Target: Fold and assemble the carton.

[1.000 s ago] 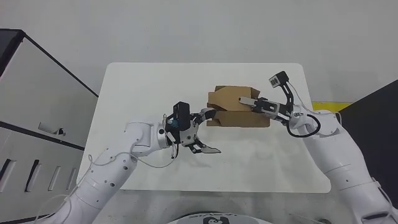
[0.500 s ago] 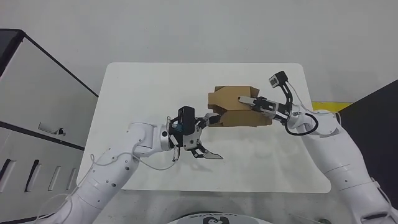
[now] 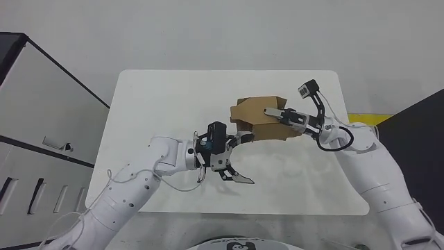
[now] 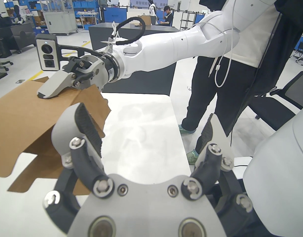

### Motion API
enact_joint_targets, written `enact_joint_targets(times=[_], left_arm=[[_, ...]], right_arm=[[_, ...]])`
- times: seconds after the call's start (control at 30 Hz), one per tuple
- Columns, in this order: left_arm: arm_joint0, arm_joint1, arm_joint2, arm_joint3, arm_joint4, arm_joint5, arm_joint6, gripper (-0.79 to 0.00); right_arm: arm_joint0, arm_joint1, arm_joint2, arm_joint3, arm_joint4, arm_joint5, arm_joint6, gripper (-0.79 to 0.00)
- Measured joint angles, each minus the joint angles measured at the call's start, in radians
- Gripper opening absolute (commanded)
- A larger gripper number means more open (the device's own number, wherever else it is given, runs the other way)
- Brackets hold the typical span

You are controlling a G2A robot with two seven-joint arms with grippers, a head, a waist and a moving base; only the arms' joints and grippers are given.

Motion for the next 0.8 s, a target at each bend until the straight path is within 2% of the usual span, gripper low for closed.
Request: enact_joint_targets(times=[0.43, 0.8], left_arm=[[-0.033, -0.013, 0.035, 0.026, 0.004, 0.016, 0.019, 0.000], [0.004, 0.007, -0.049, 0.026, -0.014, 0.001, 0.038, 0.000]], right_arm=[[-0.007, -0.003, 0.005, -0.001, 0.007, 0.002, 0.012, -0.785], [-0.013, -0.001, 0.042, 0.012, 0.078, -0.050, 0.086, -0.785]])
